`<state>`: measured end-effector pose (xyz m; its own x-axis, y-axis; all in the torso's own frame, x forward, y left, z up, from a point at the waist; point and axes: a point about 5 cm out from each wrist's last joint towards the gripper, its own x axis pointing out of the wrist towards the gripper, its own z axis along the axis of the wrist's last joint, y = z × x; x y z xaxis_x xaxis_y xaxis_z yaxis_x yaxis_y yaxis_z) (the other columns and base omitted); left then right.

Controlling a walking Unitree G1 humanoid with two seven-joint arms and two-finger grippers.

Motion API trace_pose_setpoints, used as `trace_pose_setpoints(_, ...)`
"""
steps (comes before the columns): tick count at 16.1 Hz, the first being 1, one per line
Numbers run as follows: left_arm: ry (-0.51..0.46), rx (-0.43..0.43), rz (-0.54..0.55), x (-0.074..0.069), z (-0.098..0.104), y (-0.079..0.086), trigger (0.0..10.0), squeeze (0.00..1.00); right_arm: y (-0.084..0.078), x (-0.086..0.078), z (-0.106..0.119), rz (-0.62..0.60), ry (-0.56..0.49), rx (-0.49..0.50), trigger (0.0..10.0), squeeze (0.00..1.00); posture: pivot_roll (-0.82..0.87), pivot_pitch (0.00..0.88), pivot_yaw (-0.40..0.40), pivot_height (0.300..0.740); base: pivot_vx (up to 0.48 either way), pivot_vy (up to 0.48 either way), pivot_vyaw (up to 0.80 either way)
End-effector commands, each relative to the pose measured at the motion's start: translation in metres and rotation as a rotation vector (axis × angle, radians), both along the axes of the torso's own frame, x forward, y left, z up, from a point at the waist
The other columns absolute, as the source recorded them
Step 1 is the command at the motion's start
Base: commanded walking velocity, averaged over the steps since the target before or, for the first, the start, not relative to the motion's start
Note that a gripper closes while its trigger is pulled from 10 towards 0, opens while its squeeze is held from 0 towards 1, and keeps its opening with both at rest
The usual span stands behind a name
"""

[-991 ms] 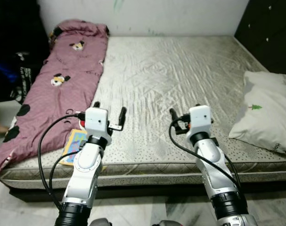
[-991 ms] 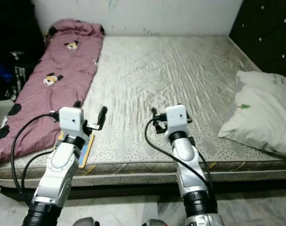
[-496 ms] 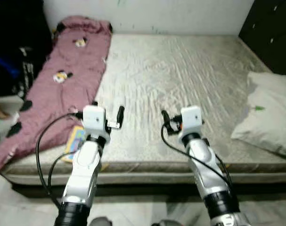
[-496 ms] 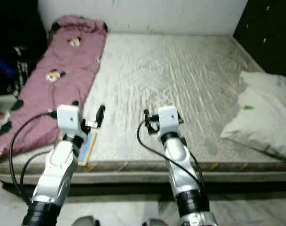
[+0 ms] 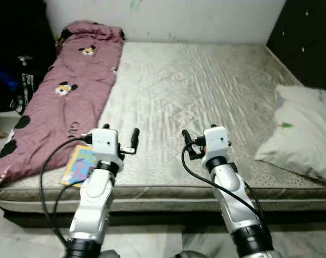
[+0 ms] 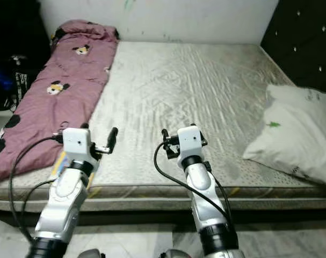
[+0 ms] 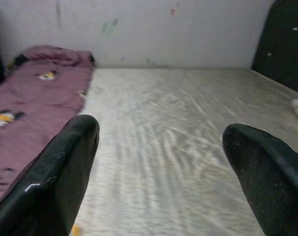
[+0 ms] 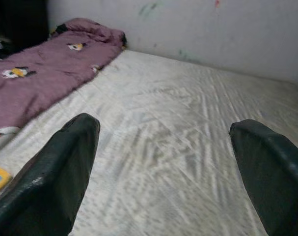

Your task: Clean up the room

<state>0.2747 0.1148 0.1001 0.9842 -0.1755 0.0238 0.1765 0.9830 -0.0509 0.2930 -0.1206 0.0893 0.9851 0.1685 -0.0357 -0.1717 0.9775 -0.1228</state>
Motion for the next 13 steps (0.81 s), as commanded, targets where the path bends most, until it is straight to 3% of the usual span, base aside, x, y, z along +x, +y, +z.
trace_pose_setpoints(1,-0.018,-0.001,-0.013,-0.0008,0.0058,-0.0028,10.0,0.00,-0.0026,-0.0009,0.0016,-0.010,-0.001,-0.003,10.0,0.00,0.03,0.000,-0.002,0.740,0.000,-0.480,0.00)
trace_pose_setpoints(6,-0.023,0.029,-0.025,-0.0017,0.0061,-0.0023,10.0,0.00,-0.0031,-0.0021,0.0012,-0.024,0.012,0.005,10.0,0.00,0.04,0.000,-0.004,0.740,0.000,-0.444,0.00)
trace_pose_setpoints(13,-0.050,0.017,-0.031,-0.0020,0.0094,-0.0034,10.0,0.00,-0.0035,-0.0022,0.0011,-0.023,0.022,0.003,10.0,0.00,0.03,0.000,-0.009,0.740,0.000,0.000,0.00)
